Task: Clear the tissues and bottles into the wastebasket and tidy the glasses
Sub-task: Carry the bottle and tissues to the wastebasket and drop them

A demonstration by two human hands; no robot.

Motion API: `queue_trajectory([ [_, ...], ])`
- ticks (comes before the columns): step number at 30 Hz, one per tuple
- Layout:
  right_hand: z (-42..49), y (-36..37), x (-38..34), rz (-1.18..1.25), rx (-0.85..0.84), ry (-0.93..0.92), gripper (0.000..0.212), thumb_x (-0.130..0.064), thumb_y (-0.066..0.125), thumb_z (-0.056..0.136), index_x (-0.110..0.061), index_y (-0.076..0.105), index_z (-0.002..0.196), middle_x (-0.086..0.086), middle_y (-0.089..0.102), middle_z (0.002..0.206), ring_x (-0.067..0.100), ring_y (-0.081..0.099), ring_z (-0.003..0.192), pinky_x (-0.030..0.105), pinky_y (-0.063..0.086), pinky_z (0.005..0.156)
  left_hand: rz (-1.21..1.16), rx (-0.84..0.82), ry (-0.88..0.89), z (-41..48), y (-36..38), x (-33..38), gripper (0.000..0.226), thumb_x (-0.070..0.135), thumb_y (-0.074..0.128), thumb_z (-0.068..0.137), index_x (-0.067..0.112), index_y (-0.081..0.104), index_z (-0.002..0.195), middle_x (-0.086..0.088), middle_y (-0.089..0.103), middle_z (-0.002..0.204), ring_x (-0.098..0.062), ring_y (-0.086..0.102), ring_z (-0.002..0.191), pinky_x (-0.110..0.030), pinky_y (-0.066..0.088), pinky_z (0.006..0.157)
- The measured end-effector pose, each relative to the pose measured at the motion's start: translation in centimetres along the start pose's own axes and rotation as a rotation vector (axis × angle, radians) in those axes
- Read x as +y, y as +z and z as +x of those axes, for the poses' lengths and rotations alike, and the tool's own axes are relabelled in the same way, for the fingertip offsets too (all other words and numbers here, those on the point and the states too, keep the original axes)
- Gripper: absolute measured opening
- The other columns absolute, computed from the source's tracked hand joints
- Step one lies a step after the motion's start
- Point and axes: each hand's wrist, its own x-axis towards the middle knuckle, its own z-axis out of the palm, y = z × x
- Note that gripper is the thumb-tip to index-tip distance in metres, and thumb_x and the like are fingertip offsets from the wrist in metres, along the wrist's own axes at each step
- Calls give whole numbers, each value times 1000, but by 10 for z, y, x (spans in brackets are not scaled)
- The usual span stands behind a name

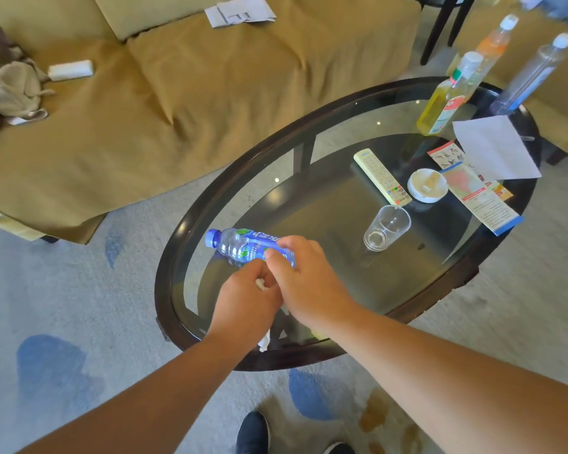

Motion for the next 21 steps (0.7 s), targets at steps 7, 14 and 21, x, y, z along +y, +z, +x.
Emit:
queue_trajectory([
  [7, 12, -16, 2, -262, 4, -113, 32, -36, 46, 94, -24, 51, 123, -3, 46, 119, 19, 50, 109, 35, 45, 89, 222, 110, 0, 12, -24, 3, 9, 19, 57, 89, 26, 55, 84, 1, 62, 82, -15, 60, 75, -27, 48, 62],
  [14, 22, -18, 3, -466, -77, -126, 39, -32, 50, 91, -20, 48, 127, 3, 46, 123, 24, 50, 109, 36, 45, 87, 238, 192, -28, 17, -52, -8, 15, 18, 54, 90, 29, 64, 86, 9, 65, 77, -6, 60, 66, -19, 47, 56],
  [21, 41, 0, -1, -579, -102, -138, 43, -32, 55, 87, -18, 49, 127, 4, 48, 123, 27, 49, 112, 38, 45, 90, 265, 217, -56, 32, -77, -26, 23, 17, 50, 92, 37, 58, 83, 8, 62, 73, -10, 58, 60, -24, 50, 54],
])
